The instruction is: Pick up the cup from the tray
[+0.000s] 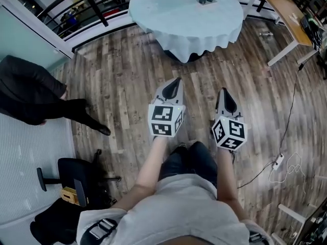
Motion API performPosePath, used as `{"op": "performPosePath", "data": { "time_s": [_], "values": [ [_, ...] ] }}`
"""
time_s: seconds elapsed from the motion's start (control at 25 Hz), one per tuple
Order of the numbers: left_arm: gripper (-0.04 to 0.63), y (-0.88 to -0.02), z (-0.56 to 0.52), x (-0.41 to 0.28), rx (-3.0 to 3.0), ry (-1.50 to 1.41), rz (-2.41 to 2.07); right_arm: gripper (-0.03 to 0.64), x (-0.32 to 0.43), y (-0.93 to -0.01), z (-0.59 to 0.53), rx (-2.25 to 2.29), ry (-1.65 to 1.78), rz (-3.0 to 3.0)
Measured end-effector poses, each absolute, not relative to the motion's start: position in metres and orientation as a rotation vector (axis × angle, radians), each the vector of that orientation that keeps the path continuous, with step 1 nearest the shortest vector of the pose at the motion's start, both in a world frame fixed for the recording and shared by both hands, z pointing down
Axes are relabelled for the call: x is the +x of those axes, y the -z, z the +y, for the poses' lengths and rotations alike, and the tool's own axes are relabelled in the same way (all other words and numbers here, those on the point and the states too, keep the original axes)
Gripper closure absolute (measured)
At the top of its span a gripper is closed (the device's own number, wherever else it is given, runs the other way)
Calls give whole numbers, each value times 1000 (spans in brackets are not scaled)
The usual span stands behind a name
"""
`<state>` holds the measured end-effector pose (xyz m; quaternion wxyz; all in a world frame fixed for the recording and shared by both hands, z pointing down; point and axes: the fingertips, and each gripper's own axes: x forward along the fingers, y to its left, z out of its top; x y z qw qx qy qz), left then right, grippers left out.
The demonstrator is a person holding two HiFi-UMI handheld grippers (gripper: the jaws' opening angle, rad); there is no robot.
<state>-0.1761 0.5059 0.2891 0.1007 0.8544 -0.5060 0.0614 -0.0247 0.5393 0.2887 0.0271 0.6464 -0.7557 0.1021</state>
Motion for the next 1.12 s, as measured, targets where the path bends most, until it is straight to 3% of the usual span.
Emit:
{"op": "performPosePath", "data": {
  "time_s": [0.52, 1.12],
  "values": [
    [589, -307, 406, -147, 2493, -203, -1542, 607, -4, -305, 434, 1940, -295, -2375],
    [589, -284, 239, -74, 2488, -196, -1632, 607, 70, -281, 255, 1915, -274, -2460]
  ]
}}
